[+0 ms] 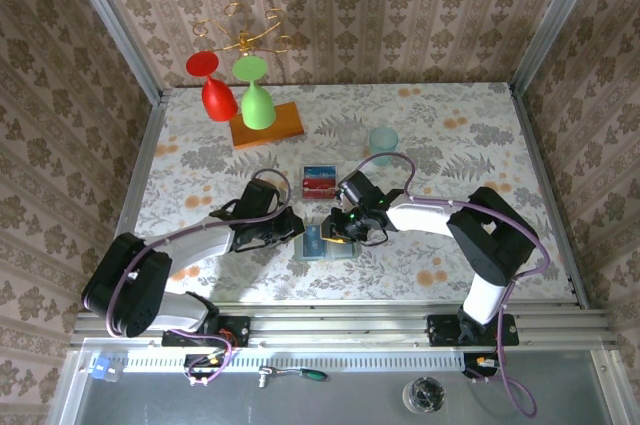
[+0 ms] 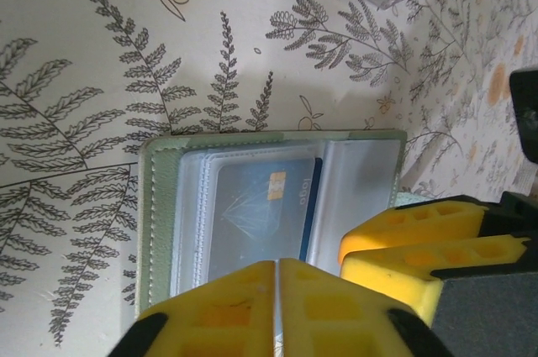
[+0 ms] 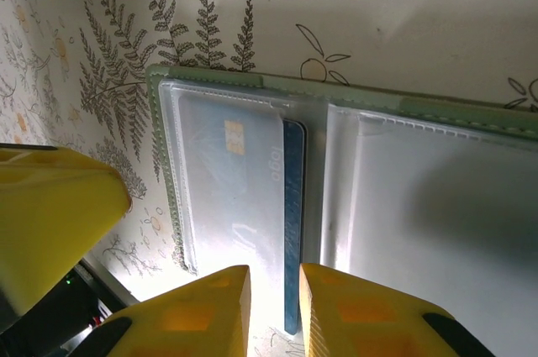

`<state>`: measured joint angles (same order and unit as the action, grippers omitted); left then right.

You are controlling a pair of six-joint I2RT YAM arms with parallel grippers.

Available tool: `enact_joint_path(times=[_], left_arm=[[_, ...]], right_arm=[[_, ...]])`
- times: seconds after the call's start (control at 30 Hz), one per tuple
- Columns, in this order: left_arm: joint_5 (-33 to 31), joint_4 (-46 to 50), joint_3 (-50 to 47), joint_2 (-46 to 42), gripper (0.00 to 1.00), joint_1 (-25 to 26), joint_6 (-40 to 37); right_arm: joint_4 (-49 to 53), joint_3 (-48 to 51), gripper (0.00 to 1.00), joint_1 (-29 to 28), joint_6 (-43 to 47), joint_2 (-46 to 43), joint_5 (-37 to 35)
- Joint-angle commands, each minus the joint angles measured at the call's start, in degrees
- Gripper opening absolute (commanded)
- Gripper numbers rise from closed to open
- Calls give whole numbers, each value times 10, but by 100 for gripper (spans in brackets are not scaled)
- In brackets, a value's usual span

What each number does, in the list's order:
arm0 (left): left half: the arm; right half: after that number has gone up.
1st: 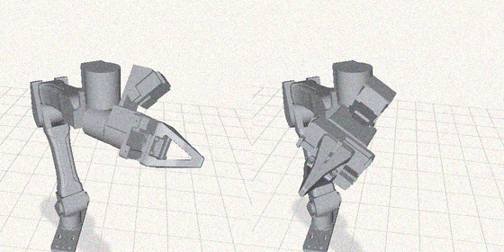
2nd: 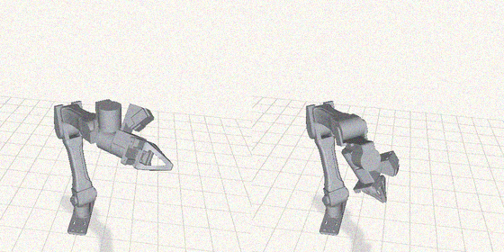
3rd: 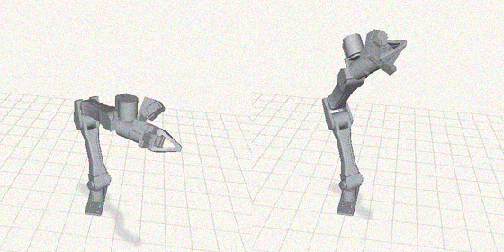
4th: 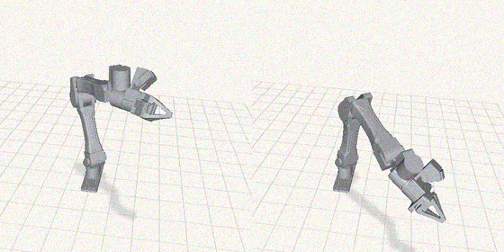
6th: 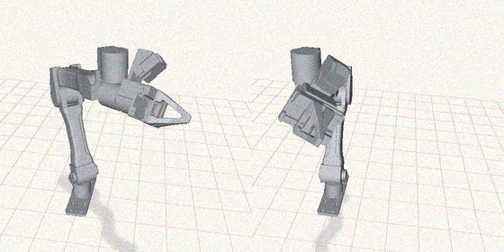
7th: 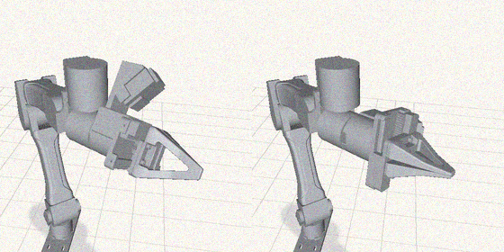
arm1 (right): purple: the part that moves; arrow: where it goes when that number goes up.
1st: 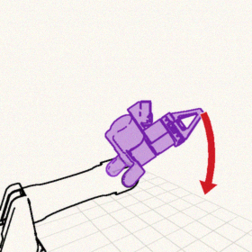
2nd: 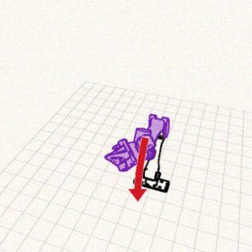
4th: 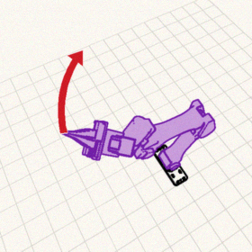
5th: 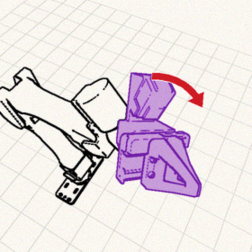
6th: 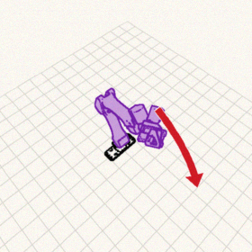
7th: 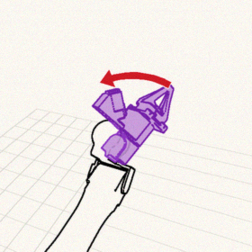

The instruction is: Take the credit cards out of the card holder

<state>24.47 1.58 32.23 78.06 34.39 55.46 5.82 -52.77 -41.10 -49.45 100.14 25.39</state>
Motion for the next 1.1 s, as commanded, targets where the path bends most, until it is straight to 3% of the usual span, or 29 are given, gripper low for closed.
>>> enact_joint_path(times=[0.0, 0.47, 0.8, 1.07], left_arm=[[1, 11, -7, 6, 7, -4, -12], [1, 11, -15, 12, 3, -2, -11], [13, -3, -9, 39, 1, 8, -13], [-15, 35, -8, 39, 0, 8, -30]], right_arm=[[6, -11, 24, -3, 7, 11, -20], [4, 8, 24, -3, 15, 25, -41], [3, -2, 24, -7, 1, -4, -30], [-37, 1, 25, -13, -11, -3, -5]])
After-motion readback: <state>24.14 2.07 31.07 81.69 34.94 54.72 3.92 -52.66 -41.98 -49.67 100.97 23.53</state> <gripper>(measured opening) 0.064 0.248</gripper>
